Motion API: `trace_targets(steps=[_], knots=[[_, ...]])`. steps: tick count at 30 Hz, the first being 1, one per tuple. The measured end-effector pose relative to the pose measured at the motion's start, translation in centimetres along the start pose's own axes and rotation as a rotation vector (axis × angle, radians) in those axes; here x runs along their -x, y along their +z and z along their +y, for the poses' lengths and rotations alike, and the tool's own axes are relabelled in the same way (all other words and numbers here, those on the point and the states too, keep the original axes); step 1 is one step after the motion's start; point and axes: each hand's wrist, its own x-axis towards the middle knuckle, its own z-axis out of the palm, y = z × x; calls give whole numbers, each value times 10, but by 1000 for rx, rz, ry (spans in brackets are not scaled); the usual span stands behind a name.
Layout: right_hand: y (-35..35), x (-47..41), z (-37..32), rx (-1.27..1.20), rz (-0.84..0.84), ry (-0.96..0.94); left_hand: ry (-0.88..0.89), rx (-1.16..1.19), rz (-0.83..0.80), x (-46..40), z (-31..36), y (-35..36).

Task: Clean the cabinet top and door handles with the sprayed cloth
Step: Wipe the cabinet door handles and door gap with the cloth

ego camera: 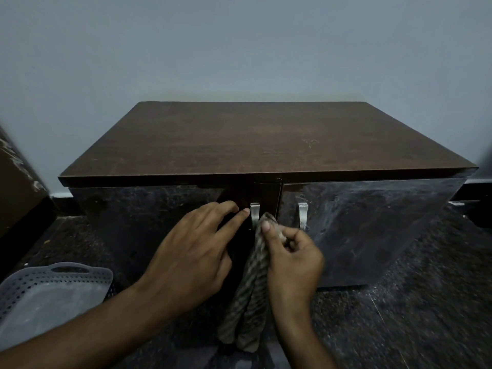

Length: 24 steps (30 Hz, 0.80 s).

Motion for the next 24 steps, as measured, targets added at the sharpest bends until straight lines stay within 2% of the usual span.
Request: trace_targets(steps=[2,5,8,11,15,18,22,24], knots=[[10,-4,-15,29,13,-229,-10,38,11,-1,-1,0],[24,-12,-19,219,6,-588,-15,98,41,-2,-2,0],[22,-9,5,310,-31,-755,-29,155,62,-1,-4,1],[11,1,28,351,-33,-810,-50,208,90,-2,-3,2],[3,8,43,391,-38,-758,-69,222,96,-1,1,2],[6,7,25,365,-35,-754,-70,218,84,1,1,4],[26,-17,-5,376,66,-789,-54,224,95,0,0,7],[28,-14,-1,370,47,-830,-52,220,95,1,0,6]])
